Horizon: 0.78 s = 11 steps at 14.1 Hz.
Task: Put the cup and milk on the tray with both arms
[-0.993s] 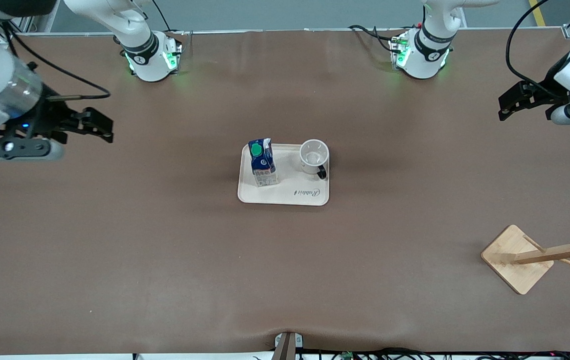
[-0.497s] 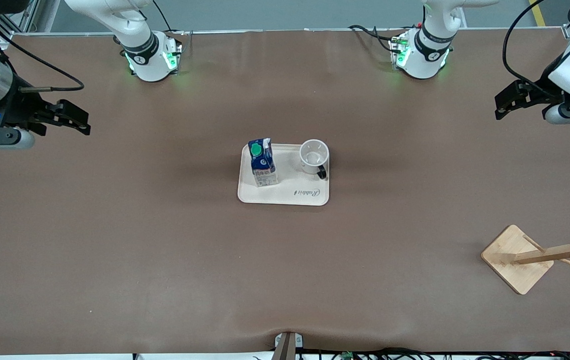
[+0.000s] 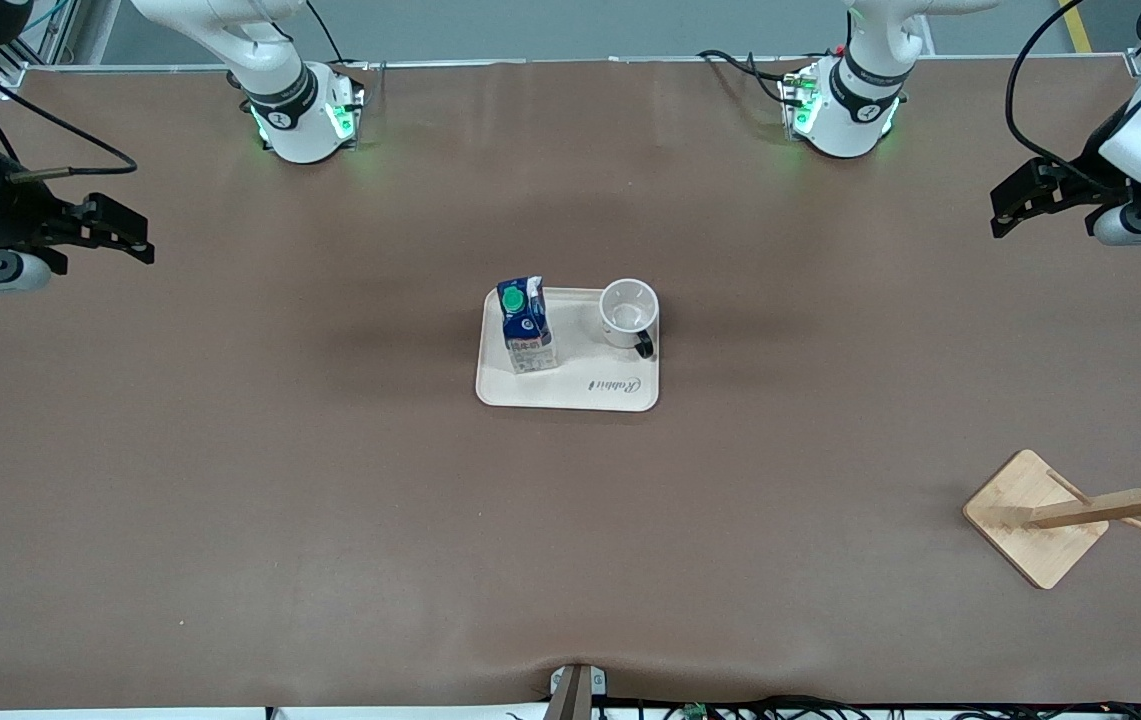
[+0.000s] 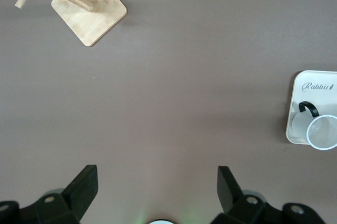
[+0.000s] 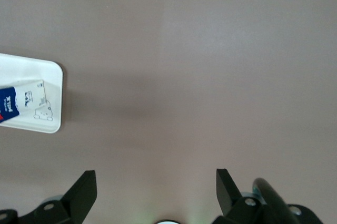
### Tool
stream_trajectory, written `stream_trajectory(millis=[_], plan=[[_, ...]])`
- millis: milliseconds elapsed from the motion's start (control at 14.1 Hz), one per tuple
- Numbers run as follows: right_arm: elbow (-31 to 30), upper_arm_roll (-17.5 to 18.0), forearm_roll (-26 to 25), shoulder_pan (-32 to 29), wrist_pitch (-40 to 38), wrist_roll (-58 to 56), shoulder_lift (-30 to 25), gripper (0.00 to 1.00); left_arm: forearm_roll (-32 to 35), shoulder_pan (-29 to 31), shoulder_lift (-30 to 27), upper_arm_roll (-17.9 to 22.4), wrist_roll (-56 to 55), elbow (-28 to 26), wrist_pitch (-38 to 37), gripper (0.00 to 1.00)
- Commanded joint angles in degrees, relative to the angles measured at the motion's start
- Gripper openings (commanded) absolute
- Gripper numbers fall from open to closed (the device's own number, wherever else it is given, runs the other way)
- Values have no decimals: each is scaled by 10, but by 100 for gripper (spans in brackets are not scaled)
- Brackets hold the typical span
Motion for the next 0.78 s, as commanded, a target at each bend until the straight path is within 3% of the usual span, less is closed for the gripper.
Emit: stream_trajectory(millis=[0, 213, 709], plan=[[-43, 8, -3, -28, 13, -42, -33, 100, -6, 1, -10, -3, -7, 2, -12, 100], [-43, 7, -5, -33, 31, -107, -31, 100, -5, 3, -11, -2, 3, 2, -12, 100], [-28, 9, -6, -45, 15, -54, -26, 100, -5, 3, -3, -1, -2, 23, -13, 100]])
